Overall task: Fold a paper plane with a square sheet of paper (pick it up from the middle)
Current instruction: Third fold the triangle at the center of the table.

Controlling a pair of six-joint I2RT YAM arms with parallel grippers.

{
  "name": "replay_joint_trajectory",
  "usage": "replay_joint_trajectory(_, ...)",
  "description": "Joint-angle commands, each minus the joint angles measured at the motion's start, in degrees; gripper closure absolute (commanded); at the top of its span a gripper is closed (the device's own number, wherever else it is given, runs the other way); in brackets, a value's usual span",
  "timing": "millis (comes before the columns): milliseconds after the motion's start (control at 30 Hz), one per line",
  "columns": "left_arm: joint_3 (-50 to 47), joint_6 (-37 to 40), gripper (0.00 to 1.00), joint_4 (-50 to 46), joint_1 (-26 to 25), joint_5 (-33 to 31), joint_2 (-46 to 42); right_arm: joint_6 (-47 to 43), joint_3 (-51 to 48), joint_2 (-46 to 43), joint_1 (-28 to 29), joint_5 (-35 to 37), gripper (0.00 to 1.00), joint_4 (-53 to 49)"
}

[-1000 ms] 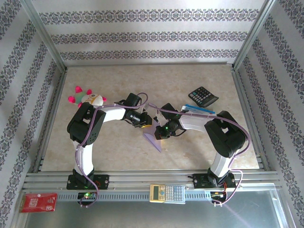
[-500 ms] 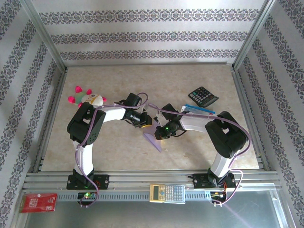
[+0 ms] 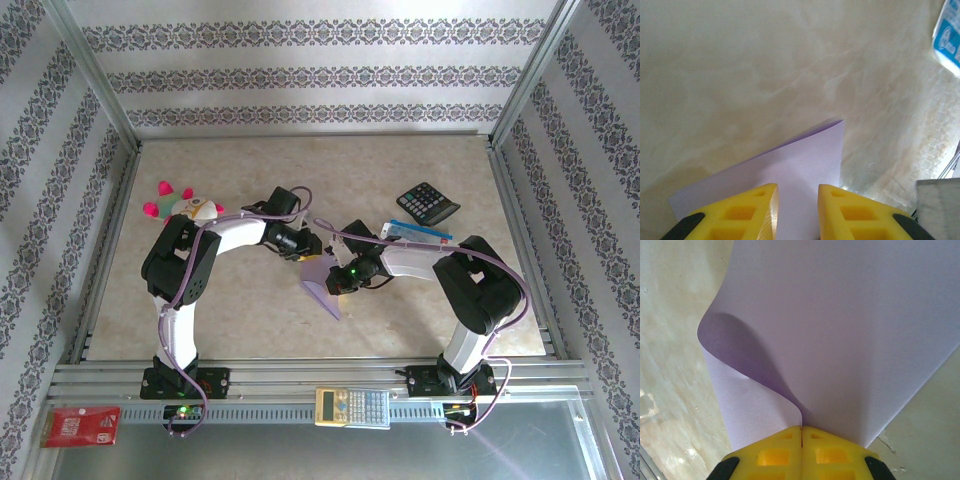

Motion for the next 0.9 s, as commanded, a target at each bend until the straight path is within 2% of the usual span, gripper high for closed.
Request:
replay_joint_trajectory(0,1.8,0.78,0.71,-3.39,0.88,-1.37,-1.18,0.08,-2.47,1.74,-0.23,3.95,0.97,-1.87)
replay_joint_trajectory(267,1.12,-0.08,0.75,-2.61,0.75,-0.05,-0.61,1.06,-2.22,2.03,-0.13,2.68,0.97,-0.64)
replay_joint_trajectory(400,-2.0,-0.97,0.77,-1.24,0.88,-1.3,-3.0,2.48,-1.91,2.41,-0.09,2.23,0.97,0.5)
replay_joint_trajectory(700,-11.67,-4.23,0.81,2.01,3.19,-5.93,-13.86,6.42,-0.49,3.86,-0.6,2.1,0.98,3.2)
replay_joint_trajectory(867,-22.67,-11.78,0.86,9.65,2.0,-5.64,-23.15,7.65,2.05,5.61,-1.33,2.44,0.97,3.21)
